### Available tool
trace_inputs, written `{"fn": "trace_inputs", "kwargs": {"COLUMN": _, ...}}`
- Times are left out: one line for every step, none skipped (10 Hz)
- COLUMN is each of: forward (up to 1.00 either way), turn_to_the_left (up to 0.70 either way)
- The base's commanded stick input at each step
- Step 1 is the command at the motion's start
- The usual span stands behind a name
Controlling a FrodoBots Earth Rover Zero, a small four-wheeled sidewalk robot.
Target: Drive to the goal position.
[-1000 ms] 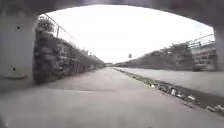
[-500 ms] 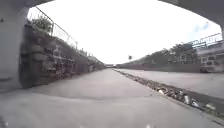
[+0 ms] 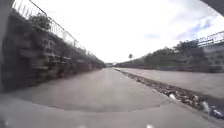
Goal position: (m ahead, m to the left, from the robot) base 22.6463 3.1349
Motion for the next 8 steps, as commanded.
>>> {"fn": "trace_inputs", "kwargs": {"forward": 1.0, "turn_to_the_left": 0.0}}
{"fn": "trace_inputs", "kwargs": {"forward": 1.0, "turn_to_the_left": 0.0}}
{"fn": "trace_inputs", "kwargs": {"forward": 1.0, "turn_to_the_left": 0.0}}
{"fn": "trace_inputs", "kwargs": {"forward": 1.0, "turn_to_the_left": 0.0}}
{"fn": "trace_inputs", "kwargs": {"forward": 1.0, "turn_to_the_left": 0.0}}
{"fn": "trace_inputs", "kwargs": {"forward": 1.0, "turn_to_the_left": 0.0}}
{"fn": "trace_inputs", "kwargs": {"forward": 1.0, "turn_to_the_left": 0.0}}
{"fn": "trace_inputs", "kwargs": {"forward": 1.0, "turn_to_the_left": 0.0}}
